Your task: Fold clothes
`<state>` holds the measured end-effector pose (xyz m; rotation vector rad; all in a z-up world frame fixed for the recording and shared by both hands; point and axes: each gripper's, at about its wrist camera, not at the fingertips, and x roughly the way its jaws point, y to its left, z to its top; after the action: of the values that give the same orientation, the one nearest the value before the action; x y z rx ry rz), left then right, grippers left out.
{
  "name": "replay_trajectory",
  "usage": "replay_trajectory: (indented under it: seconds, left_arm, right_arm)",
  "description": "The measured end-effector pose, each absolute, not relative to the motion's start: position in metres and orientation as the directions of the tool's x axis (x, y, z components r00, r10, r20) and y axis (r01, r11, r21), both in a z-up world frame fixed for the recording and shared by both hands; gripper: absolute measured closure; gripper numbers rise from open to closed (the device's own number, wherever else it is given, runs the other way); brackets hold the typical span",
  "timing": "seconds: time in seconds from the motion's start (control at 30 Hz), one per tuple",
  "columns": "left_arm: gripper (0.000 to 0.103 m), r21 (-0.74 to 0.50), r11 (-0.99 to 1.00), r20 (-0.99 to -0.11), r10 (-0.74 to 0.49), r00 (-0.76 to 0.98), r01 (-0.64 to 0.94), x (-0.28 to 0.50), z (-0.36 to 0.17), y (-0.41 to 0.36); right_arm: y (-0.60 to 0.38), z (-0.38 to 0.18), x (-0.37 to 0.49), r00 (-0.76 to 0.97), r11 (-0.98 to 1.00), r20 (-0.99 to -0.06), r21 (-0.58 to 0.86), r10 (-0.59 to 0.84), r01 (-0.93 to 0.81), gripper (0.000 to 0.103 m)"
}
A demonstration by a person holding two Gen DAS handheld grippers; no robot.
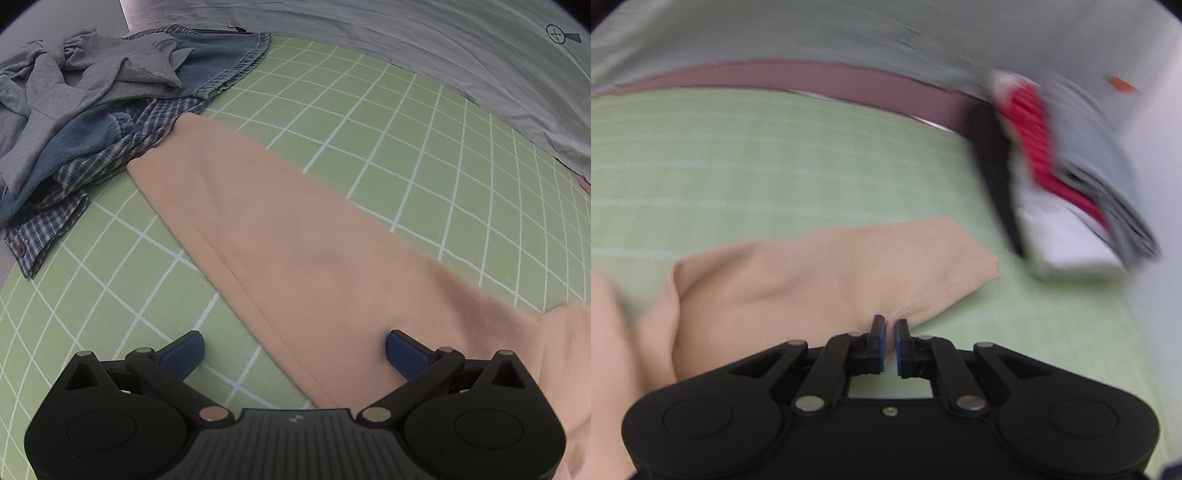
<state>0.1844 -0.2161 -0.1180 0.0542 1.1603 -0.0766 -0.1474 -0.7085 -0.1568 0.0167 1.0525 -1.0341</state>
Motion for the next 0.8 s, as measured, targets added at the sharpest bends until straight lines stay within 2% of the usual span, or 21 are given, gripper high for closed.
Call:
replay_trajectory:
  seconds: [0.07,0.27,0.8]
  left_arm:
    - [0.0,0.003,0.996,-0.918,-0.033,0.394,0.09,0.185,-0.118,-0.214]
    - [0.0,0.003,0.998,-0.925,-0.019,0.379,0.059,0.184,-0.117,-0.2]
    - [0.0,0.003,0.999,-0.928,0.017,0.373,-0.038,0.169,-0.113,-0.155]
  right_arm:
    - [-0.728,-0.162,-0.186,-0.013,0.465,-0.694,-0.496,-0.72,0.733,0.098]
    - [-0.753,-0.165,-0.25,-0.129,0.372,-0.696,-0.52,-0.706,0.769,0.098]
    - [-0.748,-0.171,-0.274,-0.22,0.355,-0.669,-0.609,-0.71,0.709,0.096]
